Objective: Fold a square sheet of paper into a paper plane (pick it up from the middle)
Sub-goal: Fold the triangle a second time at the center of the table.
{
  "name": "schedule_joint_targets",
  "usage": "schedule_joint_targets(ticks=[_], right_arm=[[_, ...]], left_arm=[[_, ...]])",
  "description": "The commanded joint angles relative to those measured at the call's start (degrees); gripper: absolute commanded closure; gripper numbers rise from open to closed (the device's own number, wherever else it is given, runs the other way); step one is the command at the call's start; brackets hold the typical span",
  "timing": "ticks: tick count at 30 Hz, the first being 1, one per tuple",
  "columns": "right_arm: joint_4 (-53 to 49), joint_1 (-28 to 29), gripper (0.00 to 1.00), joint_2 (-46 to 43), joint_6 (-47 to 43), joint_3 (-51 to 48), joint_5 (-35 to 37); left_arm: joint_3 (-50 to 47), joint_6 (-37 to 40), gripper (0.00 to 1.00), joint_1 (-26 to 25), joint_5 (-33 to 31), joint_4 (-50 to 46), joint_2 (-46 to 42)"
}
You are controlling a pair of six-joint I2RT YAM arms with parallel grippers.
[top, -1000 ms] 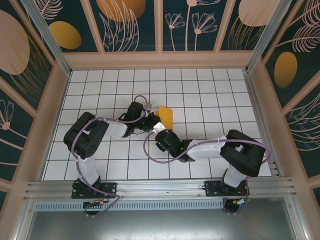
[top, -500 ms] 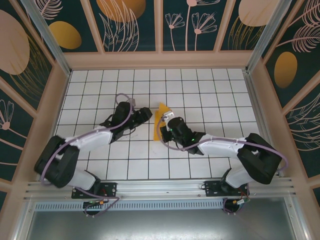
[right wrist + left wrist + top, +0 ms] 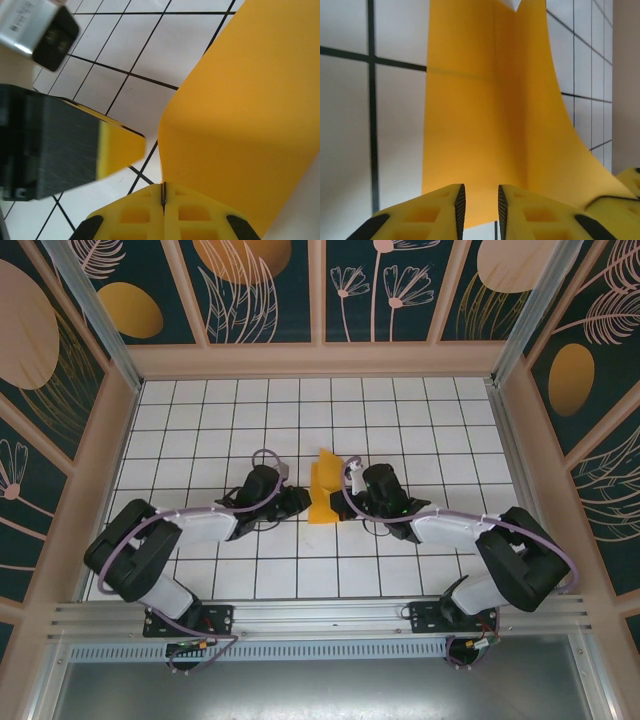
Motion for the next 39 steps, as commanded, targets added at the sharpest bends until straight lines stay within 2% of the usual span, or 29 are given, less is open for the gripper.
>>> schedule_joint_targets(ticks=[1, 3, 15, 23, 32, 39], right_arm=[[3.1, -1.0, 1.0, 0.8, 1.8, -0.6, -3.4], [3.4, -1.1, 1.0, 0.6, 2.2, -0.9, -3.3], [6.3, -1.3, 1.0, 0.6, 4.7, -3.6, -2.6], [5.7, -1.2, 1.0, 2.7, 3.8, -3.0, -3.3], [6.3, -1.2, 1.0, 4.7, 4.6, -0.9, -5.2], [4.7, -1.2, 1.0, 7.0, 2.6, 1.8, -6.2]], left_arm=[[3.4, -0.1, 0.76, -1.5, 2.8, 3.3, 3.1], [4.3, -0.8, 0.79, -1.9, 2.7, 3.2, 4.4], [3.5, -1.9, 0.84, -3.6, 0.6, -0.8, 9.7], [2.8, 0.1, 0.88, -3.6, -4.9, -5.8, 10.2], [4.2, 3.7, 0.88, -3.6, -12.6, -13.9, 7.9], [5.5, 6.6, 0.86, -3.6, -12.1, -15.0, 7.9]])
